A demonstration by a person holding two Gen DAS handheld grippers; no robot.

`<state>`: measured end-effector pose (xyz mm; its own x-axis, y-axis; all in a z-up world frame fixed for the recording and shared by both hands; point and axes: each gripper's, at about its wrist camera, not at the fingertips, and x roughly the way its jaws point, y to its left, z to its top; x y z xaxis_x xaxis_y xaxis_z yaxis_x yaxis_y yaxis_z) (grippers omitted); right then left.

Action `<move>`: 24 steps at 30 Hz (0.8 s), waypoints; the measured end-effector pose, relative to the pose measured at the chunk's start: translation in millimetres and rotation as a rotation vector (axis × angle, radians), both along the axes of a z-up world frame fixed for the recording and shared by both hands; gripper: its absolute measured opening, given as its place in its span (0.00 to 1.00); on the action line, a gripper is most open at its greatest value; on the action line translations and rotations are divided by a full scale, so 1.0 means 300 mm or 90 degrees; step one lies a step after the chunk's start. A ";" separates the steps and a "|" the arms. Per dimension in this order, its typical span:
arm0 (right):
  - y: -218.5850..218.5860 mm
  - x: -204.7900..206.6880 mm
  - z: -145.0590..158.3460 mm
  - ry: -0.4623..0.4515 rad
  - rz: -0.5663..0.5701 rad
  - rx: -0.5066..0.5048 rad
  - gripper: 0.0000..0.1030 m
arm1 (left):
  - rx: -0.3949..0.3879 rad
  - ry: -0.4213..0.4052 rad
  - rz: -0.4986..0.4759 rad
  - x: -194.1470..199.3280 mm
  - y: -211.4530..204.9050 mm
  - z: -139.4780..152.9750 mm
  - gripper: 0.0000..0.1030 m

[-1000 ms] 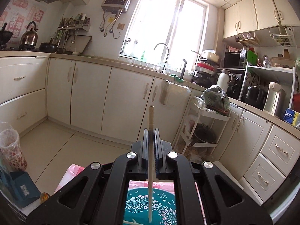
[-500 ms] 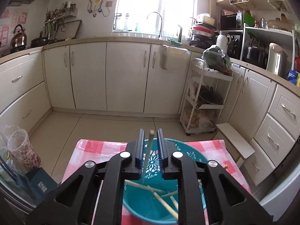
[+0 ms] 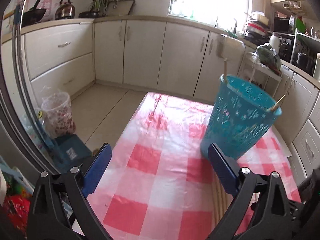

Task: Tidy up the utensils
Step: 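Withdraw the left gripper and lower the right gripper to a chopstick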

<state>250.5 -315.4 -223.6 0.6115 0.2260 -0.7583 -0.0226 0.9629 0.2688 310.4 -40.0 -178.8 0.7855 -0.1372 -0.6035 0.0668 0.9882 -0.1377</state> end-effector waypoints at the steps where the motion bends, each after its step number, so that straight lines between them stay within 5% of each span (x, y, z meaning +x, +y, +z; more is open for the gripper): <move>1: 0.005 -0.001 0.001 0.000 -0.001 -0.008 0.35 | -0.002 0.014 0.004 0.002 0.007 -0.029 0.90; 12: 0.064 0.004 0.003 0.007 -0.001 -0.113 0.30 | -0.020 0.071 0.032 0.018 0.051 -0.173 0.92; 15: 0.057 0.006 0.003 0.009 0.019 -0.100 0.18 | -0.028 0.081 0.028 0.022 0.051 -0.182 0.92; 18: 0.029 0.010 0.001 0.013 0.026 -0.054 0.16 | -0.036 0.083 0.027 0.023 0.055 -0.183 0.92; 24: 0.051 0.031 0.007 0.038 0.005 -0.086 0.15 | -0.054 0.090 0.025 0.034 0.064 -0.191 0.92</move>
<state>259.8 -300.2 -221.6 0.5626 0.1244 -0.8173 -0.0181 0.9902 0.1383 320.5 -20.9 -236.0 0.6999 -0.1632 -0.6954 0.0025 0.9741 -0.2261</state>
